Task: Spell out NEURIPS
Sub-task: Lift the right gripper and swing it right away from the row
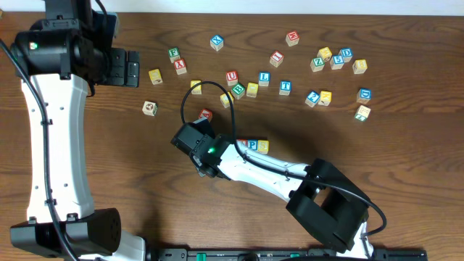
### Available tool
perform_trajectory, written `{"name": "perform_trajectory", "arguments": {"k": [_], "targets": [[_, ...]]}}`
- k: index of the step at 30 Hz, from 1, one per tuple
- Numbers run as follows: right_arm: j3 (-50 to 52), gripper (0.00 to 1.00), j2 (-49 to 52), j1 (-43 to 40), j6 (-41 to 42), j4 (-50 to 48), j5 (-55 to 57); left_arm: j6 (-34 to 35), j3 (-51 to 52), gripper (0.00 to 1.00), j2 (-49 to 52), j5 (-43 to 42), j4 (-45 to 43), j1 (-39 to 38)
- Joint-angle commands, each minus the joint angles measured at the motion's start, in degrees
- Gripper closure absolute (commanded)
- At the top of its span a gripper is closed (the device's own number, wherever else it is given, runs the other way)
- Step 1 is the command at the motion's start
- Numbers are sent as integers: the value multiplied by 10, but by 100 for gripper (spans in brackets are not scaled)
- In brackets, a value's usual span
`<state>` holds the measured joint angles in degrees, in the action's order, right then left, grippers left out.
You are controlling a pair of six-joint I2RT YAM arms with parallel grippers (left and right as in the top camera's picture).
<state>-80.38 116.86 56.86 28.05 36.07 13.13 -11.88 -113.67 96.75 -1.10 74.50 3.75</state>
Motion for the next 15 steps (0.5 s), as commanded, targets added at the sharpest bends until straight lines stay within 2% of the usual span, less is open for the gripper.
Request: {"name": "perform_trajectory", "arguments": {"k": [1,15], "targets": [[6,99,5,1,6,-1,11,-3,-9,2,-5,7,0,2],[6,99,0,16,7,9,7,-3,-9,2,-5,7,0,2]]}}
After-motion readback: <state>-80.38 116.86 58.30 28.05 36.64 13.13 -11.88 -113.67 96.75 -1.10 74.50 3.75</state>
